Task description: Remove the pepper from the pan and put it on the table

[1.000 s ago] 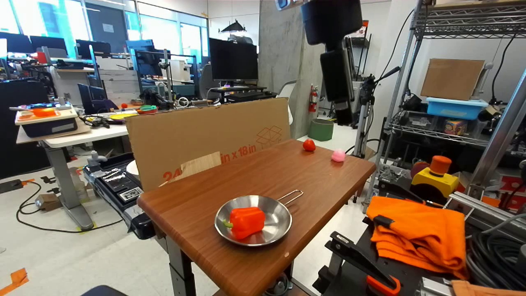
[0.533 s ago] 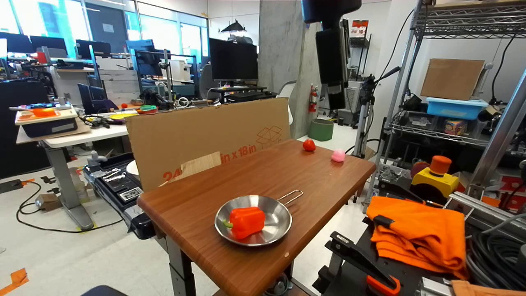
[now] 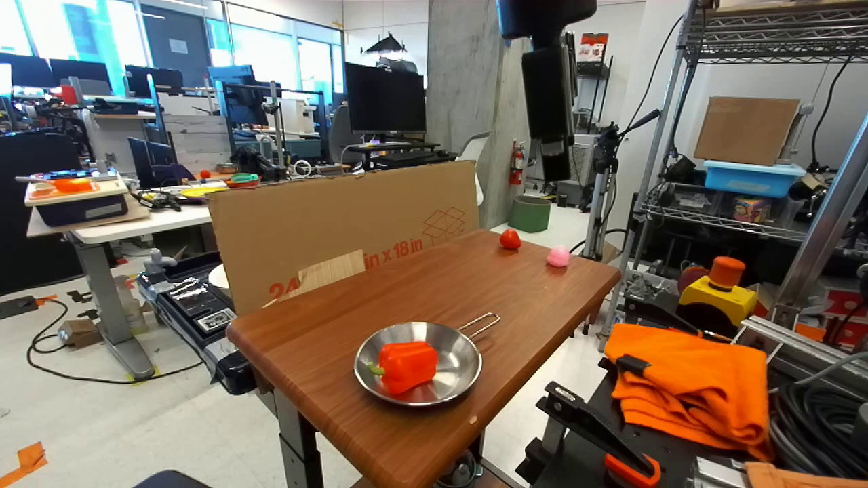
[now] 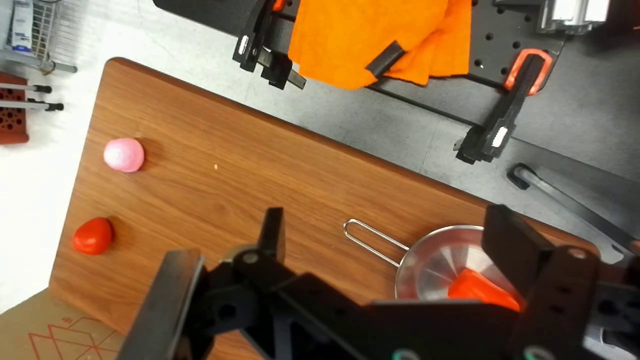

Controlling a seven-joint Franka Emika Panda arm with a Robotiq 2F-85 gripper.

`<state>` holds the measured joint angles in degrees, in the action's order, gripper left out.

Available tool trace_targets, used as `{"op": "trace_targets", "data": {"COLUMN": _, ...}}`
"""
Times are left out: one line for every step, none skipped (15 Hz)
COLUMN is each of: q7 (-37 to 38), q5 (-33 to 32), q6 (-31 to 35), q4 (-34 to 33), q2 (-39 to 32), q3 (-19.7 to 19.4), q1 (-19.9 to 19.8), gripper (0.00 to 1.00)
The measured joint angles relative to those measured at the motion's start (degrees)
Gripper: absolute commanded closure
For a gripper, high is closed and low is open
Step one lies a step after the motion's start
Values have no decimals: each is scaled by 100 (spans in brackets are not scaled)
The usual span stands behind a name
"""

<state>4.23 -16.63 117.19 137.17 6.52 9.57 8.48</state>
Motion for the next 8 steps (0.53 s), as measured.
{"op": "trace_targets", "data": {"q7": 0, "q5": 0, "q6": 0, "q4": 2, "q2": 0, "q3": 0, "q1": 0, "gripper": 0}}
{"op": "trace_targets", "data": {"q7": 1, "q5": 0, "q6": 0, "q4": 3, "q2": 0, "q3": 0, "q1": 0, "gripper": 0}}
{"op": "trace_targets", "data": {"q7": 5, "q5": 0, "q6": 0, "q4": 3, "q2": 0, "q3": 0, "q1": 0, "gripper": 0}}
{"op": "trace_targets", "data": {"q7": 6, "q5": 13, "q6": 0, "q4": 3, "q2": 0, "q3": -3, "q1": -1, "gripper": 0}}
{"op": "trace_targets", "data": {"q7": 6, "q5": 38, "q6": 1, "q4": 3, "q2": 0, "q3": -8, "q1": -1, "gripper": 0}}
{"op": "trace_targets", "data": {"q7": 2, "q5": 66, "q6": 11, "q4": 5, "q2": 0, "q3": -13, "q1": -2, "gripper": 0}}
{"op": "trace_targets", "data": {"q7": -45, "q5": 124, "q6": 74, "q4": 16, "q2": 1, "q3": -19, "q1": -3, "gripper": 0}}
{"op": "trace_targets", "data": {"q7": -89, "q5": 165, "q6": 137, "q4": 33, "q2": 2, "q3": -25, "q1": -3, "gripper": 0}}
